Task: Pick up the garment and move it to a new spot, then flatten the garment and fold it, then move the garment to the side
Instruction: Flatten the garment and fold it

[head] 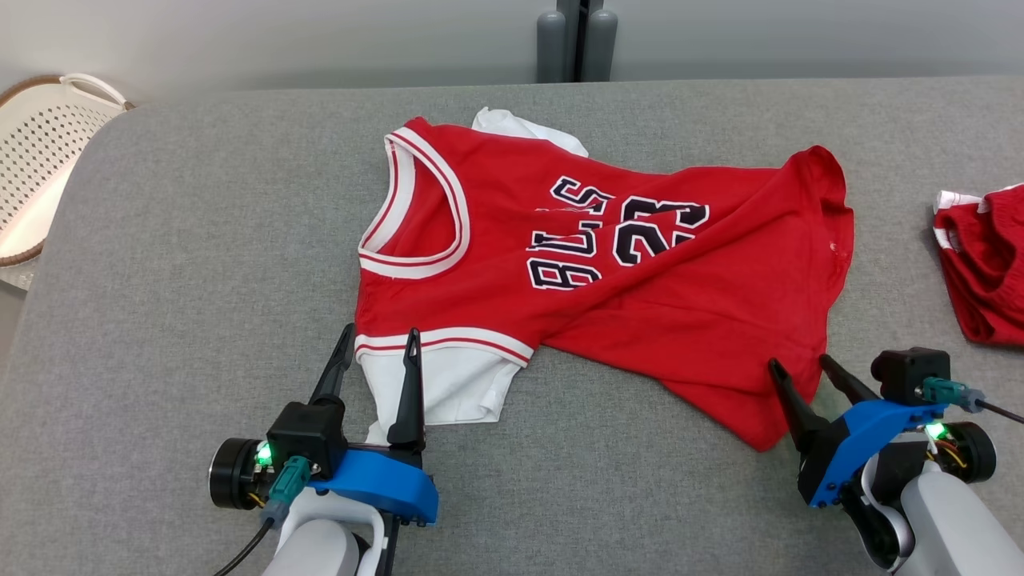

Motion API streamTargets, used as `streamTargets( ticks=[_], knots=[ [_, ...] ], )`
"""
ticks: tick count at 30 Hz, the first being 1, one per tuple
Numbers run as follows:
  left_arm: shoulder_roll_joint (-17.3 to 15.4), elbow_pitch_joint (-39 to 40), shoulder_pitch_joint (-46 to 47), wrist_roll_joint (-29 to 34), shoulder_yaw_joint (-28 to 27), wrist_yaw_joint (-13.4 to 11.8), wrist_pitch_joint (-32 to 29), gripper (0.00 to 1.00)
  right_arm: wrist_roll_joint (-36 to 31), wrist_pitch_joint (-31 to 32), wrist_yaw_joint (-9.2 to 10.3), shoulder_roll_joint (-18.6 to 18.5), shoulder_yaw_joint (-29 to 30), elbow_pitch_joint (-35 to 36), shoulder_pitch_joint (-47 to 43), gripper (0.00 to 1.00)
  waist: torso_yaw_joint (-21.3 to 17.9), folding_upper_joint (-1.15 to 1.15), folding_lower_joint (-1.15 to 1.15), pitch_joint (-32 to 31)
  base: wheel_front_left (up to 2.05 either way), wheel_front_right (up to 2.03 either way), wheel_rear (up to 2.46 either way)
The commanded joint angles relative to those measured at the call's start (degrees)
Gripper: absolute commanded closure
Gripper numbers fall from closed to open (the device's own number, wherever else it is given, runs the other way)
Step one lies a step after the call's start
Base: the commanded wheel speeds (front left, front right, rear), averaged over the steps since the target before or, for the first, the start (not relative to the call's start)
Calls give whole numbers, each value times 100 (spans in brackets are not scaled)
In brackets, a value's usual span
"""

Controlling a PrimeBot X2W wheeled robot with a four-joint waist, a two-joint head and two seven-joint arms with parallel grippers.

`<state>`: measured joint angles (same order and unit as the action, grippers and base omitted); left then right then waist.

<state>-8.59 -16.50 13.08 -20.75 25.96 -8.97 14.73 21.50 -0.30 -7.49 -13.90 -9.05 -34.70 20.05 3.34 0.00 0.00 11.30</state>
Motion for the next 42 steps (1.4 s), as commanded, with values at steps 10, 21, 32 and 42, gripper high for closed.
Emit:
streamTargets(
  ticks=[10, 21, 32, 42],
  knots=[
    [-54, 22, -10, -40, 35, -29, -25, 0, -391, 352, -2, 91, 318, -96, 134, 0, -14, 0, 0, 21, 0, 0, 0],
    [-112, 63, 83, -60, 88, -56, -69, 0, -596, 283, -1, 267, 182, -901, 664, 62, -60, 0, 0, 100, 0, 0, 0],
    [-134, 69, -18, -107, 87, -116, -55, 0, -543, -198, -1, 112, 206, -361, 367, 95, -200, 0, 0, 28, 0, 0, 0],
    [-177, 101, -67, -140, 97, -158, -49, 0, -750, 92, -1, 94, 403, 1508, -562, 100, -396, 0, 0, -37, 0, 0, 0]
  ],
)
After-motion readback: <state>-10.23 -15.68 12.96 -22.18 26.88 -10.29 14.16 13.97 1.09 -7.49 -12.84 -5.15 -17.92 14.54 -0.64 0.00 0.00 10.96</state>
